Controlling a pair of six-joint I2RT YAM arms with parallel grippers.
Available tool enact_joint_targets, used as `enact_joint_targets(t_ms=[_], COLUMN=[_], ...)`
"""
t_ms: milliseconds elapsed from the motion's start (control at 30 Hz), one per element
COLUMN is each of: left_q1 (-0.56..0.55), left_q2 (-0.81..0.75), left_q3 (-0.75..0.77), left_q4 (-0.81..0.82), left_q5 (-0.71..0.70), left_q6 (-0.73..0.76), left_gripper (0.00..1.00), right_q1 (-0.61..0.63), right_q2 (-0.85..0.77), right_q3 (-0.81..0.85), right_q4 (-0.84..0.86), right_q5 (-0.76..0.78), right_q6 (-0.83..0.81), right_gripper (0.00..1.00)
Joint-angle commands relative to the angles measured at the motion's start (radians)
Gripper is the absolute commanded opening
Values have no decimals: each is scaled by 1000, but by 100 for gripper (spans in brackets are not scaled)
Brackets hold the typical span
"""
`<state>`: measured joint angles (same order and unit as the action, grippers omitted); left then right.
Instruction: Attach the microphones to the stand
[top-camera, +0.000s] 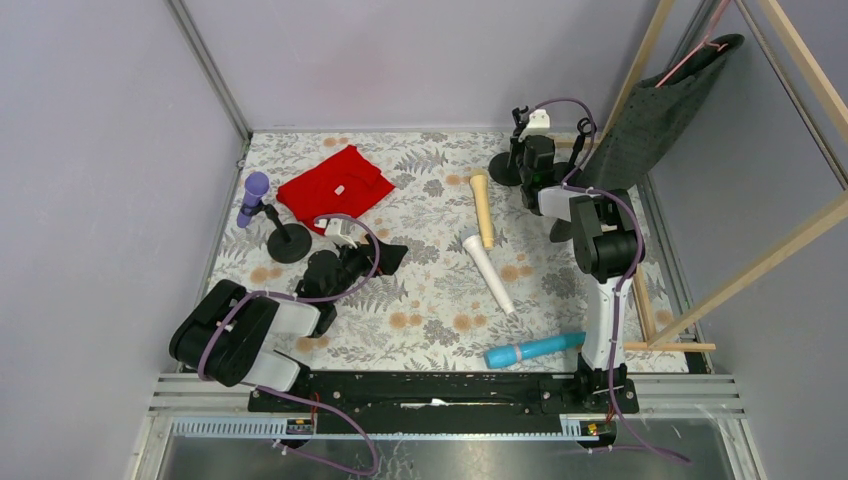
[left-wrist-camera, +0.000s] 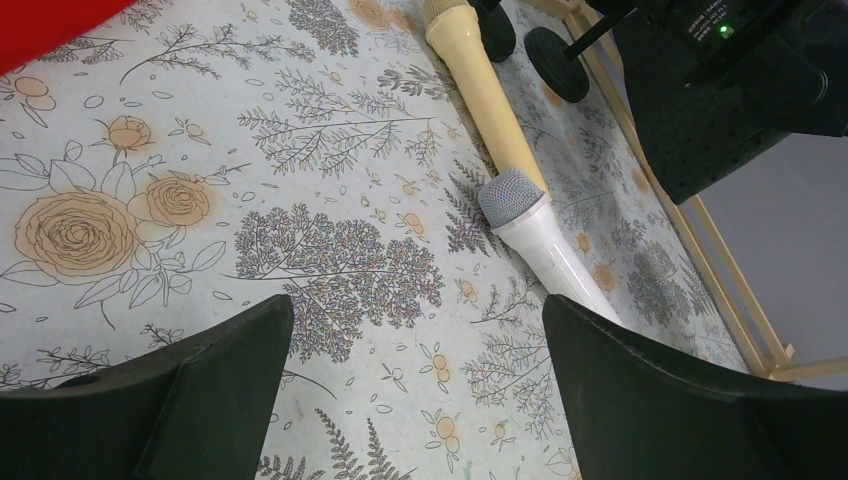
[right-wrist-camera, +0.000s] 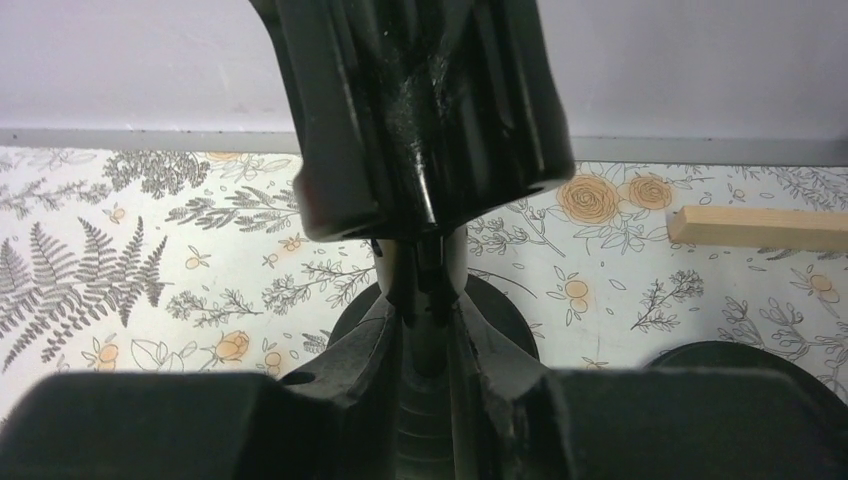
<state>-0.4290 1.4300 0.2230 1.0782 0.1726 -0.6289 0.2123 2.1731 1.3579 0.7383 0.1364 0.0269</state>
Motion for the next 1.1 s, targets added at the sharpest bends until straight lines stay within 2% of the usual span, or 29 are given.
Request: enact_joint_targets(t_ms=[0,267,367,567,733,933,1067], left_q1=[-4,-4,-3,-4,-4,-5,-4], left_q2=[2,-51,-97,-301,-486,-751,-826], left_q3=[24,-1,-18,-68,-18,79,169], left_q4=[70,69,60,-60,-323,-700,-927], left_q5=[0,-41,-75,-230,-329,-395,-426], left_q6=[10,41,48,98,63,45,35], left_gripper=[99,99,99,99,99,99,99], right_q1=[4,48,114,283,442,567,647], right_q2=[-141,-313,-386,-543,-624,-690,-711], right_q3=[2,-41,-79,-210,-328,-461,-548], right_q4=[129,132,108,37,-1,23,66], right_q5=[-44,-105,-93,-126,-163,-146,-102], right_q6=[-87,-128,-190,-178,-164,-55,-43], right_gripper=[7,0,0,0,0,0,0])
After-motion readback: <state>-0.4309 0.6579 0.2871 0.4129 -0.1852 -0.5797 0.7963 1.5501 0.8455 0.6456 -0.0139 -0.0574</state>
